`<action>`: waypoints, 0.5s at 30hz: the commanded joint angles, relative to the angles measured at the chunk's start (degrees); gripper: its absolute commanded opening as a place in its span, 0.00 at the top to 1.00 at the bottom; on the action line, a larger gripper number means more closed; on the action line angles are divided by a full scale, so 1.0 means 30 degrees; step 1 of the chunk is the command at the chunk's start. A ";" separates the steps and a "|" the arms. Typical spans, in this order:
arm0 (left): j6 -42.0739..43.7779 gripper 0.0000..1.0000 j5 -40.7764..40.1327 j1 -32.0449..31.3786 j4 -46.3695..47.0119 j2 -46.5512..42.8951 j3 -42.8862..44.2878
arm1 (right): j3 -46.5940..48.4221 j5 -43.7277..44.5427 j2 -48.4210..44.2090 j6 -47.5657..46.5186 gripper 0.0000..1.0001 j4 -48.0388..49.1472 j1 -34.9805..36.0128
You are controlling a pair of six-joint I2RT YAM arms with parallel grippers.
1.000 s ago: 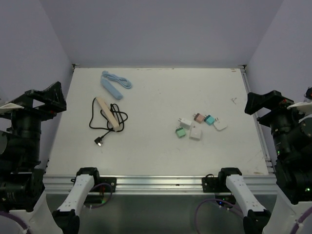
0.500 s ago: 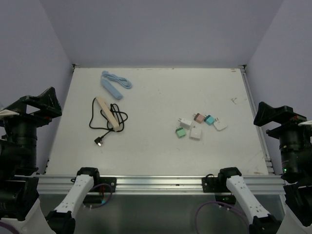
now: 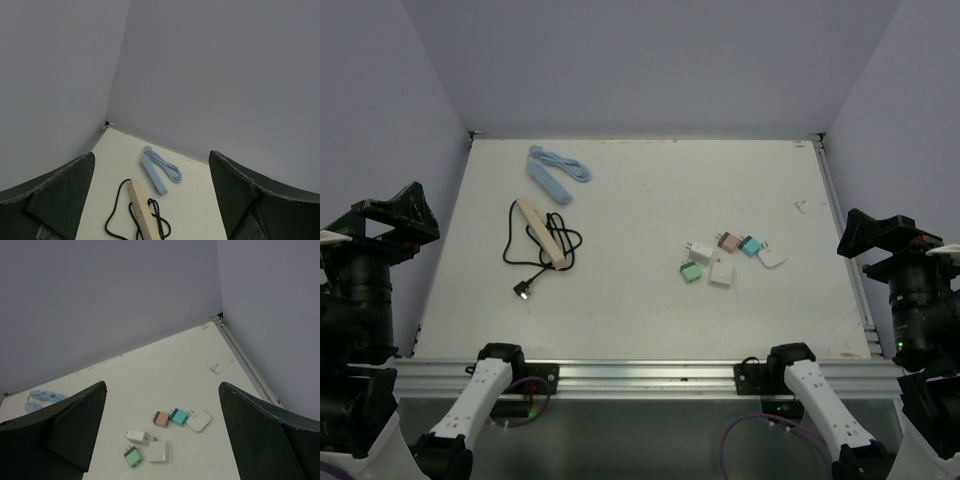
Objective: Pull the plug off the socket
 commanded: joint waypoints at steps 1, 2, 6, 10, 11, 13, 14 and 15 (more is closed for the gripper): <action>0.0389 0.00 -0.0375 -0.0164 0.0138 -0.0057 -0.0209 | 0.0003 0.0056 -0.0005 -0.0302 0.01 0.0651 0.0165; 0.0389 0.00 -0.0346 -0.0164 0.0167 -0.0056 -0.0209 | 0.0033 0.0085 -0.0005 -0.0303 0.01 0.0651 0.0194; 0.0388 0.00 -0.0287 -0.0164 0.0284 -0.0057 -0.0297 | -0.0055 0.0144 -0.0004 -0.0361 0.01 0.0738 0.0253; 0.0389 0.00 -0.0316 -0.0164 0.0343 -0.0027 -0.0443 | -0.0289 0.0115 -0.0092 -0.0391 0.01 0.0943 0.0282; 0.0389 0.00 -0.0258 -0.0164 0.0372 -0.0056 -0.0473 | -0.0289 0.0144 -0.0092 -0.0420 0.01 0.0944 0.0311; 0.0418 0.00 -0.0228 -0.0164 0.0373 -0.0056 -0.0561 | -0.0377 0.0144 -0.0121 -0.0420 0.01 0.1031 0.0282; 0.0389 0.00 -0.0170 -0.0164 0.0402 -0.0056 -0.0590 | -0.0406 0.0144 -0.0122 -0.0420 0.01 0.1061 0.0311; 0.0389 0.00 -0.0141 -0.0164 0.0402 -0.0085 -0.0619 | -0.0436 0.0144 -0.0122 -0.0420 0.01 0.1061 0.0311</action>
